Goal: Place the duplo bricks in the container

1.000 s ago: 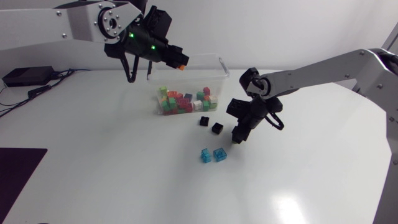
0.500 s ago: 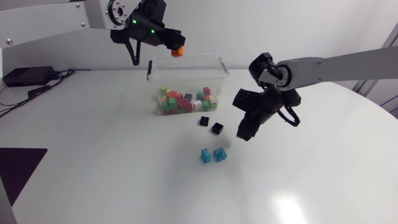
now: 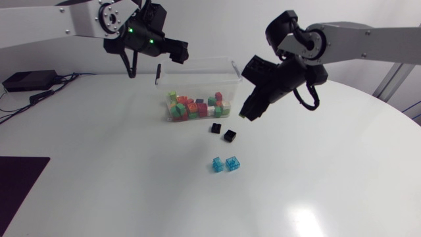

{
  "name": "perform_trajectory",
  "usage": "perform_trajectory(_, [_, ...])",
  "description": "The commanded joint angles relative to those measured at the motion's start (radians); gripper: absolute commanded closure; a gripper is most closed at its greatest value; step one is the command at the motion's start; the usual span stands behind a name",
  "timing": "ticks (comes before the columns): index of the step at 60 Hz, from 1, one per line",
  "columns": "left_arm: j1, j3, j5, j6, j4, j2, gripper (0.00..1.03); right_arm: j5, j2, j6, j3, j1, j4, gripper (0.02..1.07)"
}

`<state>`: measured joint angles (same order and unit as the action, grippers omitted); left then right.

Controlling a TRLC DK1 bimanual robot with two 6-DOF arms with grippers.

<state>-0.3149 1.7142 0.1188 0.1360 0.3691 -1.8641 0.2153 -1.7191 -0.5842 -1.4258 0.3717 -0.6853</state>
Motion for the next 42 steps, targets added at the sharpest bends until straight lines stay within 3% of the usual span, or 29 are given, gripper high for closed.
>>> perform_trajectory(1, [0.004,-0.091,-0.004,0.031,0.016,0.121,0.05,0.018,0.010,0.052,-0.061,0.010,0.003,0.73])
perform_trajectory(18, [-0.015,-0.338,-0.004,0.094,0.064,0.355,0.05,0.038,-0.076,0.173,-0.226,0.030,0.115,0.73])
perform_trajectory(42, [-0.064,-0.604,-0.004,0.185,0.096,0.525,0.05,0.039,-0.249,0.276,-0.436,0.035,0.227,0.73])
